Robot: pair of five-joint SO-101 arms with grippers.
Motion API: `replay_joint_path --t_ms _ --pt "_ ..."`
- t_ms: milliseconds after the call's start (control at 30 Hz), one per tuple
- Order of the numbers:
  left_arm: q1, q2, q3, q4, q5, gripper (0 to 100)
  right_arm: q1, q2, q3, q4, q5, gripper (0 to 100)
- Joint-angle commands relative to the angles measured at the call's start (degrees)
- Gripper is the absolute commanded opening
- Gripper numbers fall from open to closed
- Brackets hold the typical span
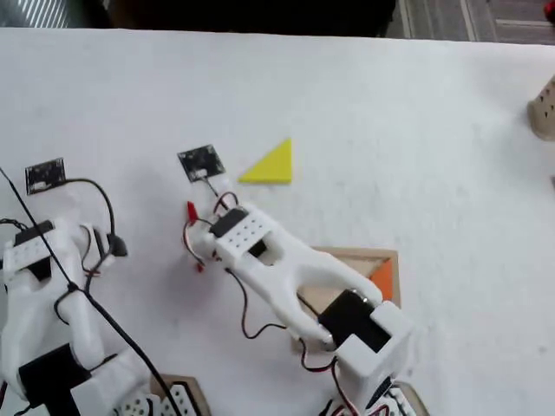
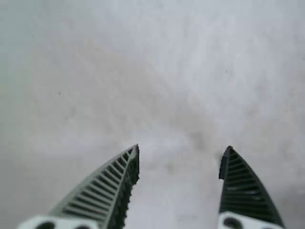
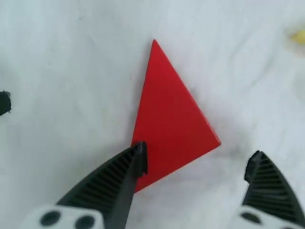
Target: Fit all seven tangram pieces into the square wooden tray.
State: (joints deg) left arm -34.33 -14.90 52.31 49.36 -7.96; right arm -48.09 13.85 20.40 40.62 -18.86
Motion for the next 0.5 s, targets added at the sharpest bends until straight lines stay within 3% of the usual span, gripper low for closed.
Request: replay_joint_path --t_ms 0,467 --pt "-0.2 -2.3 -0.4 -0.8 0.1 27 0.5 -1.2 -4.7 1.1 -0.7 32.7" --pt "-0.2 -2.3 -0.4 -0.8 0.1 27 0.1 5.1 -9.5 1.9 -0.9 32.7"
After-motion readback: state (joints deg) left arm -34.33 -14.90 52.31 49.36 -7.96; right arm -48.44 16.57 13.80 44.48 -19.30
